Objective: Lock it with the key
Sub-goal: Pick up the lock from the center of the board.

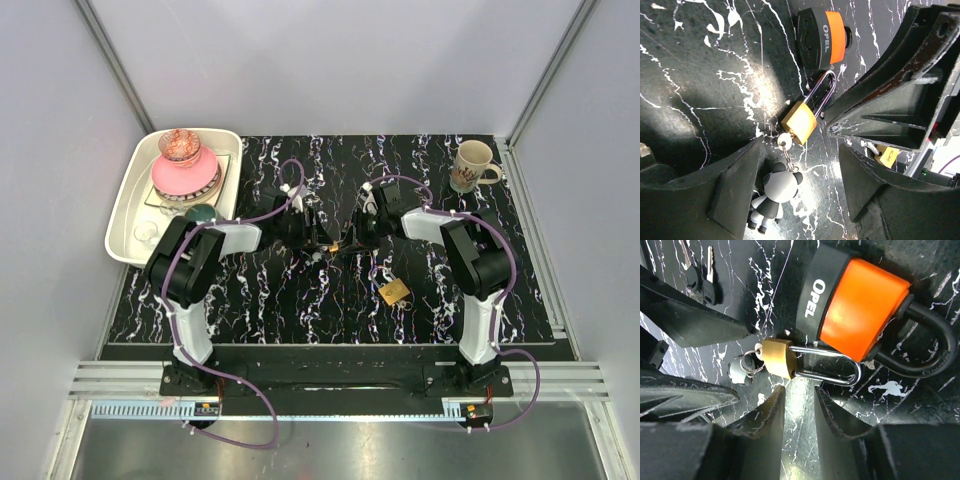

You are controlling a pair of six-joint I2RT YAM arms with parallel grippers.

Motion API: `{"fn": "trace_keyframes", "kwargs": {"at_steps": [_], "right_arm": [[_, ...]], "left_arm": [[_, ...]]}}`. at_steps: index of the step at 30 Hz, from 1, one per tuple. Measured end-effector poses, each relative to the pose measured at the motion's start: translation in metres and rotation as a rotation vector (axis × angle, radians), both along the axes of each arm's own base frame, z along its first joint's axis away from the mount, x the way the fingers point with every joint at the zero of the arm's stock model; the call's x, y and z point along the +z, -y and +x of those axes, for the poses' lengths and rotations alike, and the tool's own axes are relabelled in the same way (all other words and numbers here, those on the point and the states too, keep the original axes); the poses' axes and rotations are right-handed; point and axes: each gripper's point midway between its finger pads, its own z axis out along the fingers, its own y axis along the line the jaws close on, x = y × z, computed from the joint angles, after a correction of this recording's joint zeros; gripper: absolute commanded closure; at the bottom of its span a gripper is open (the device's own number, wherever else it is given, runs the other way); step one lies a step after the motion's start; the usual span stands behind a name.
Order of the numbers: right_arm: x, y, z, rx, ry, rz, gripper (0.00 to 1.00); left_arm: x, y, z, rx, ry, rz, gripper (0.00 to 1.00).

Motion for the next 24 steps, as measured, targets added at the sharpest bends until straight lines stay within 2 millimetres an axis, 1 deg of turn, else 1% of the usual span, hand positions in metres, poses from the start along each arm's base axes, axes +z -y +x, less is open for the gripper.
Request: {"fn": "trace_keyframes", "kwargs": {"at_steps": [6, 10, 14, 16, 19, 21, 22, 24], "right_arm": [[-0.001, -0.001, 0.004, -0.012, -0.005, -0.001, 0.71], [-0.002, -0.002, 0.003, -0.014, -0.011, 0.001, 0.72], [0.001, -0.002, 0.003, -0.016, -0.007, 0.003, 0.73], [0.008, 0.0, 0.001, -0.017, 0.007, 0.009, 0.74], [0.033, 0.0, 0.001, -0.018, 0.063, 0.034, 0.74], [0.053, -0.003, 0.008, -0.02, 0.124, 0.06, 0.74], [0.059, -0.004, 0.011, -0.022, 0.148, 0.069, 0.75], [0.063, -0.005, 0.017, -0.028, 0.173, 0.074, 0.75]], "left_arm": [[-0.001, 0.009, -0.003, -0.023, -0.009, -0.04, 0.34], [-0.001, 0.017, -0.004, -0.036, -0.013, -0.068, 0.35], [-0.001, 0.019, -0.004, -0.035, -0.014, -0.074, 0.36], [-0.001, 0.019, -0.004, -0.034, -0.015, -0.075, 0.36], [-0.001, 0.019, -0.004, -0.032, -0.016, -0.075, 0.36], [-0.001, 0.019, -0.004, -0.031, -0.015, -0.075, 0.36], [-0.001, 0.019, -0.004, -0.03, -0.016, -0.076, 0.36], [-0.001, 0.019, -0.003, -0.027, -0.018, -0.077, 0.36]]}}
